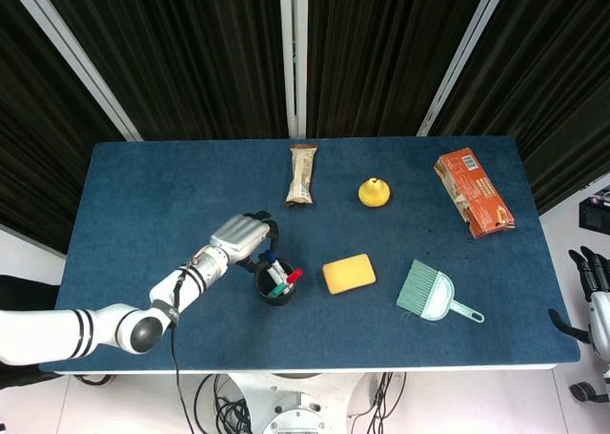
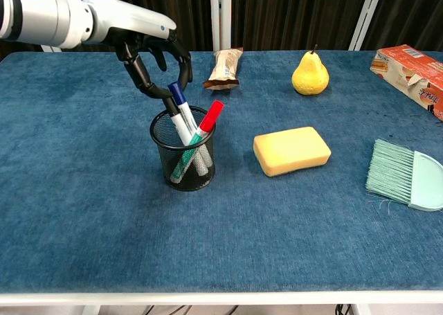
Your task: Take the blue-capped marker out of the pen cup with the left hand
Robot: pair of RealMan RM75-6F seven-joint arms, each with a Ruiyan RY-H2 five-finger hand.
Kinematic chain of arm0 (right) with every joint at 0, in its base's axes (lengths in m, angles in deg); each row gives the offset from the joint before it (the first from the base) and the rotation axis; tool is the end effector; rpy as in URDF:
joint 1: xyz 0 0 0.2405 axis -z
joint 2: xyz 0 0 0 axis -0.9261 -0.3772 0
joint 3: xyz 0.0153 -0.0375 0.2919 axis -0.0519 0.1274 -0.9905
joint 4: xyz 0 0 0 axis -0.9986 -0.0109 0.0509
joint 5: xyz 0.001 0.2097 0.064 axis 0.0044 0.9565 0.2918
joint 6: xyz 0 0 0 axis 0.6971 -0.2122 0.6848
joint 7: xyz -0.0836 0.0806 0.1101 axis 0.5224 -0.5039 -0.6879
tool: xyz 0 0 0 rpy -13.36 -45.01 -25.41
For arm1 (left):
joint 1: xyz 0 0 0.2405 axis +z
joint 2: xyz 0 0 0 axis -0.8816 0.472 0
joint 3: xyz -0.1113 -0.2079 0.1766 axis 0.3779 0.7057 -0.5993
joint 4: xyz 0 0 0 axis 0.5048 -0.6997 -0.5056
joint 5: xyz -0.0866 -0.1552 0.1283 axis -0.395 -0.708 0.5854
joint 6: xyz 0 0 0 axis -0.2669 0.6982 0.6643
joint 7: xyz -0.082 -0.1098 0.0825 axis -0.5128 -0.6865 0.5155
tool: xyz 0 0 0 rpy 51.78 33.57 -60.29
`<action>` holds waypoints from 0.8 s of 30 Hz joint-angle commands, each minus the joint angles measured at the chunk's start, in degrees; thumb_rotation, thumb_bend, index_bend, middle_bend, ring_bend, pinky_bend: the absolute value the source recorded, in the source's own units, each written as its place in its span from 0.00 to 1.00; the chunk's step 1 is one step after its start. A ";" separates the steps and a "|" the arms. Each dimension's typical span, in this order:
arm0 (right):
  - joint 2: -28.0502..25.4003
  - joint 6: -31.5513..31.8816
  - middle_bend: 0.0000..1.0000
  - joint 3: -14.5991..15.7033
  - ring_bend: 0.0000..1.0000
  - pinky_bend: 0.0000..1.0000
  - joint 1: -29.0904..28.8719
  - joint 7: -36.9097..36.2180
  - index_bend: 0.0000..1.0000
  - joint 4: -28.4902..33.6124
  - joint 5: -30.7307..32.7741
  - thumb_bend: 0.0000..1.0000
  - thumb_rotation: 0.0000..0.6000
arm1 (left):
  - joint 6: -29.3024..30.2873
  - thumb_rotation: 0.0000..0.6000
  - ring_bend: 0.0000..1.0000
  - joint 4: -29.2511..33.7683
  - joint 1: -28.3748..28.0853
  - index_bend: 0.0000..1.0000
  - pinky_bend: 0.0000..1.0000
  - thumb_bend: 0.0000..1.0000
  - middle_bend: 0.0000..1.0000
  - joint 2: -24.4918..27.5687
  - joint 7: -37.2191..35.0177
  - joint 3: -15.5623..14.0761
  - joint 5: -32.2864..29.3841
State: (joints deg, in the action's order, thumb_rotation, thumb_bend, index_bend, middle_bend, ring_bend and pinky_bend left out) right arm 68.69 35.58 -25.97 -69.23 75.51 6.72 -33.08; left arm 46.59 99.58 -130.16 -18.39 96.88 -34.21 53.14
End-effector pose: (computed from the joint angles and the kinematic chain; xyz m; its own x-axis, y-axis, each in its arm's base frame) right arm -0.3934 -0.1839 0.2042 0.3915 -0.0213 0.9199 -0.9114 0.1289 0.3909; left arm -0.0649 0.4070 0.0093 0.4779 0.5310 0.6998 0.8560 -0.4605 -0.2350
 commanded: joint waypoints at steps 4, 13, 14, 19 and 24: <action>-0.08 -0.26 0.00 0.03 0.00 0.00 -0.10 -0.14 0.00 -0.07 0.03 0.18 1.00 | 0.13 1.00 0.08 0.00 -0.26 0.48 0.19 0.37 0.22 -0.04 -0.20 -0.23 0.02; -0.14 -0.18 0.00 0.07 0.00 0.00 -0.06 -0.14 0.00 -0.10 0.02 0.18 1.00 | 0.59 1.00 0.08 0.52 -0.81 0.52 0.19 0.37 0.23 0.23 -0.20 -0.56 -0.45; -0.13 -0.20 0.00 0.09 0.00 0.00 -0.06 -0.15 0.00 -0.10 0.01 0.18 1.00 | 0.61 1.00 0.08 0.52 -0.86 0.52 0.19 0.37 0.23 0.24 -0.23 -0.61 -0.54; -0.11 -0.30 0.00 0.10 0.00 0.00 -0.09 -0.15 0.00 -0.12 0.07 0.18 1.00 | 0.74 1.00 0.08 0.70 -0.88 0.55 0.19 0.38 0.24 0.36 -0.64 -0.59 -0.48; -0.22 -0.12 0.00 0.01 0.00 0.00 -0.05 -0.13 0.00 0.03 0.12 0.18 1.00 | 0.90 1.00 0.08 1.81 -0.76 0.57 0.20 0.38 0.24 1.28 -1.41 -0.03 0.09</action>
State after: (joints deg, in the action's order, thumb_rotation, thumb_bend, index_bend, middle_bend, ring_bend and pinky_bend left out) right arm 68.47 35.46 -25.96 -69.28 75.38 6.75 -32.97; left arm 47.48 101.20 -130.94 -17.29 95.60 -34.37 53.13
